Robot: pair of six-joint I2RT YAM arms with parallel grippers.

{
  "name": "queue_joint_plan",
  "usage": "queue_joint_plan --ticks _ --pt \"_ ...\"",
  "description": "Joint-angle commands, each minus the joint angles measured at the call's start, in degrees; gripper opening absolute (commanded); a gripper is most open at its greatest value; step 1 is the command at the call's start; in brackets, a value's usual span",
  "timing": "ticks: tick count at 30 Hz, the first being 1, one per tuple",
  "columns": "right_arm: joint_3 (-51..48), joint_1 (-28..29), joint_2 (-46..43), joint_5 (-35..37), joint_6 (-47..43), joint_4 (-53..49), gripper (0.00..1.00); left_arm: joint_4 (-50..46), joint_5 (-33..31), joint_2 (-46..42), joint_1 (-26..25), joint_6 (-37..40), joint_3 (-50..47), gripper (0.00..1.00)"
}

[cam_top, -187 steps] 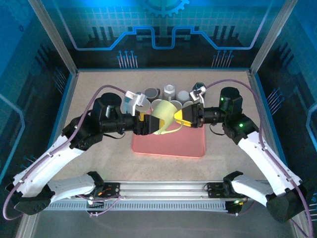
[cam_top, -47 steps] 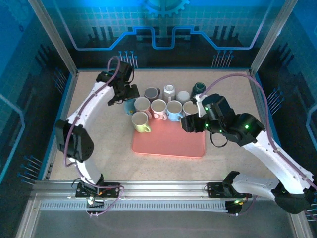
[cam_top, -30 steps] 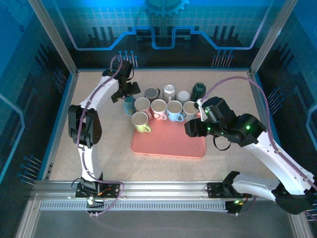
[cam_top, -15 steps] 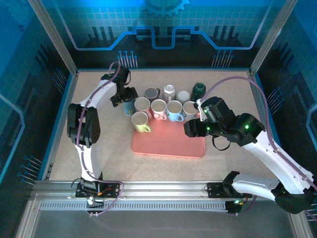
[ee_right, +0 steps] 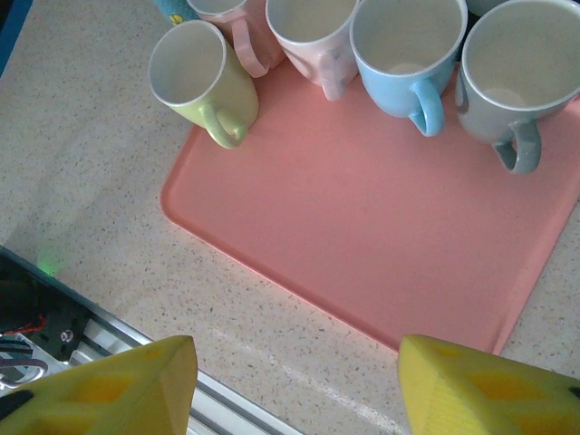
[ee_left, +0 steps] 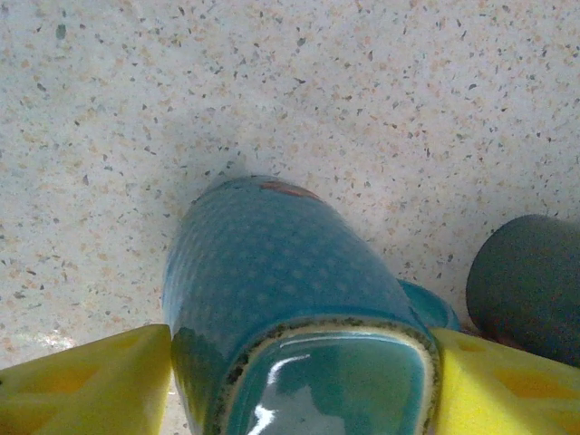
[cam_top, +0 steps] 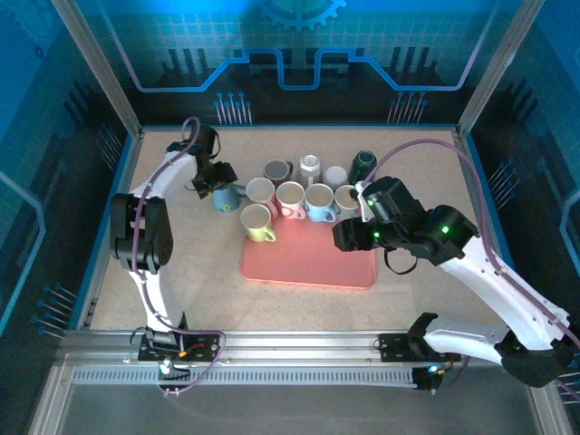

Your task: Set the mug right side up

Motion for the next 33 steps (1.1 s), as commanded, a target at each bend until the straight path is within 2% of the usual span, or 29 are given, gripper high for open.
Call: queue_joint_plan --ticks 1,5,9,11,20,28,33 --pt "-0.6 0.7 0.3 -0.6 1.2 1.2 0.61 -3.9 -0.1 0.1 0.3 1.5 -2.8 0.72" --pt "-1.3 1.0 0.2 -0.6 1.2 1.6 0.61 -3.2 0.5 -0.1 0.3 1.1 -4.0 0.7" --pt "-1.7 1.1 -0.1 -0.4 1.0 1.6 0.61 -3.1 1.1 -0.8 0.3 1.0 -3.6 0.55" --pt "-1.8 1.2 -0.3 -0.3 0.9 1.5 0.61 -3.4 1.1 -1.8 0.3 0.9 -2.9 0.51" --pt "-1.5 1.3 -0.6 -0.8 0.6 2.4 0.61 -6.2 -0.2 -8.3 0.4 2.3 1.2 0.49" --pt "0.0 1.1 0.5 -1.9 -0.4 3.9 0.61 -6.8 -3.6 -18.0 0.6 3.5 -1.2 0.48" --pt "3.1 0.8 2.5 -4.0 -0.7 3.9 0.61 -7.6 -5.5 -25.1 0.6 3.6 -1.7 0.44"
